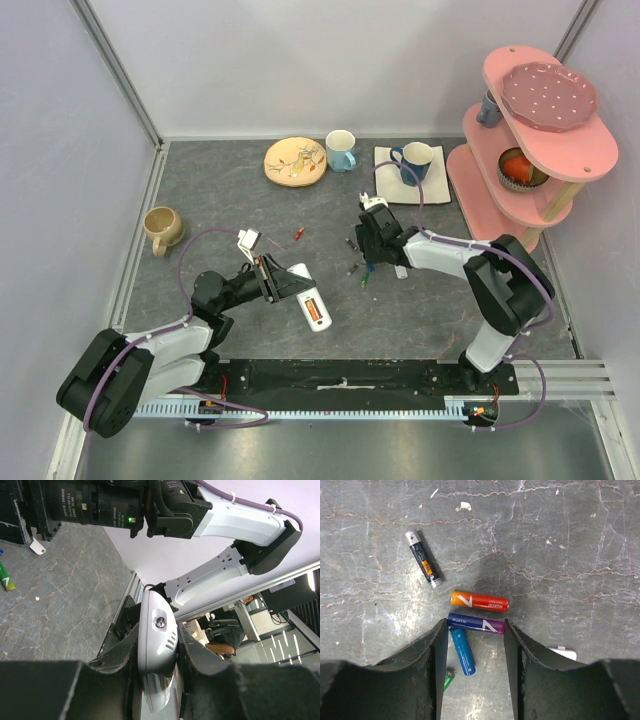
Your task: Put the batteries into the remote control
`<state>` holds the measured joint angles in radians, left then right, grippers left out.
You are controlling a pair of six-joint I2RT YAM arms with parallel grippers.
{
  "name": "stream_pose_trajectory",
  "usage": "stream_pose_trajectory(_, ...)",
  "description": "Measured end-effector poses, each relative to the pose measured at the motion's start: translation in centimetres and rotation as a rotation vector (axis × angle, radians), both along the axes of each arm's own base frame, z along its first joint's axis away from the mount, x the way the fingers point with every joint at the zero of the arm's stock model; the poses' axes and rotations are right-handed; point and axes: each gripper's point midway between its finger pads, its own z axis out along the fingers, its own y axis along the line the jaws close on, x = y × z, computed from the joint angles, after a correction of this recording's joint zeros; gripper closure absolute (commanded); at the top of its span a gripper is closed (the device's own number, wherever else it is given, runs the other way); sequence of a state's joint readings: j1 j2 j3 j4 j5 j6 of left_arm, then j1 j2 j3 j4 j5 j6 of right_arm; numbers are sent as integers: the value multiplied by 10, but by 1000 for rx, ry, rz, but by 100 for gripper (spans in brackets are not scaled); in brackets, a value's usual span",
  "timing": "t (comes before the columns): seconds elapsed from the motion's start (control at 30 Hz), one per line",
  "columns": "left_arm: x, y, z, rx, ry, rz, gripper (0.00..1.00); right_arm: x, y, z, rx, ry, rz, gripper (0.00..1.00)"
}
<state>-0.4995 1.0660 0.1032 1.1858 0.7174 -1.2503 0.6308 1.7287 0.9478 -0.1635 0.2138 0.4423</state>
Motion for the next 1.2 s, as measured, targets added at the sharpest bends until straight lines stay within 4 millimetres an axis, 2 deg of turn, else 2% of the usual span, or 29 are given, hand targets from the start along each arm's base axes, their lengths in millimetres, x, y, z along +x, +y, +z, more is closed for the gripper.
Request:
stream_pose_trajectory(0.3,-1,0,1,-3,-8,-3,98,-8,-1,18,46,-20,4,57)
stream_pose_trajectory(0.6,-4,0,5,-15,-40,-24,98,-17,-5,20,55,-18,12,58)
stream_pose_trajectory(0.87,-6,0,9,-23,-58,-29,98,-19,-5,28,70,-33,16,58)
stream_pose_trajectory(1.2,-11,1,11,-22,-65,-43,98,-21,-5,28,73,-31,18,56)
